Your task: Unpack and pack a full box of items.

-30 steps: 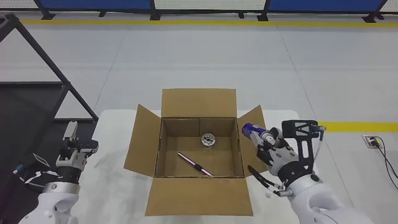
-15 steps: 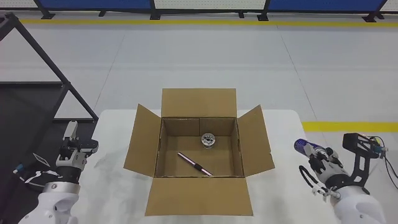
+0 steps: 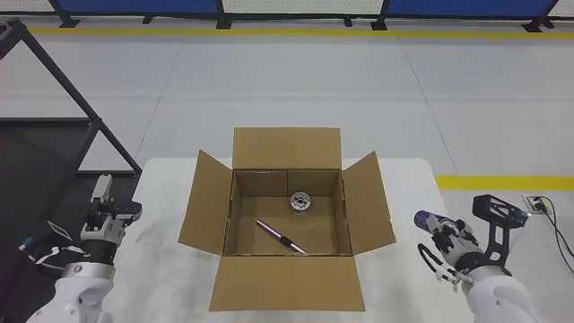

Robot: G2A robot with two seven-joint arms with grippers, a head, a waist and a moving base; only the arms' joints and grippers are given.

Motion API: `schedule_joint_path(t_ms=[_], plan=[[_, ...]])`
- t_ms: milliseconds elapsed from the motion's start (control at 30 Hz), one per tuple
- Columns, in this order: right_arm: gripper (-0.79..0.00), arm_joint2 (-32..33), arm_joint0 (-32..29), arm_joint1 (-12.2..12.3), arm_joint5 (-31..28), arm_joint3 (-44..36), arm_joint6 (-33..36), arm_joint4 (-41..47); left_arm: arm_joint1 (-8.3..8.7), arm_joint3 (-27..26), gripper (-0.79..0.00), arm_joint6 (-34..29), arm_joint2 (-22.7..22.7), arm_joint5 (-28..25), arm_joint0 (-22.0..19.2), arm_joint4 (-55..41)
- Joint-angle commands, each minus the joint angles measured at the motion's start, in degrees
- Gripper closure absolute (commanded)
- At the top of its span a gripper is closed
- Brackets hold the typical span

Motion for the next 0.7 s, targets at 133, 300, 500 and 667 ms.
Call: schedule_joint_path(t_ms=[133, 300, 500, 667], plan=[[0.000, -4.98, 11.96, -0.32, 7.52, 15.01, 8.23, -9.01, 0.00, 0.00, -0.785, 0.00, 0.00, 0.00, 0.00, 0.00], [0.000, -4.93, 17.18, -1.09, 8.84, 25.44, 7.13, -9.29, 0.00, 0.00, -0.785, 0.00, 0.00, 0.00, 0.00, 0.00], [0.000, -4.29, 21.03, -2.03, 9.52, 33.62, 6.45, -8.55, 0.00, 0.00, -0.785, 0.00, 0.00, 0.00, 0.00, 0.00], [0.000, -3.34, 23.09, -2.49, 9.38, 37.91, 6.58, -8.17, 0.00, 0.00, -0.785, 0.00, 0.00, 0.00, 0.00, 0.00]])
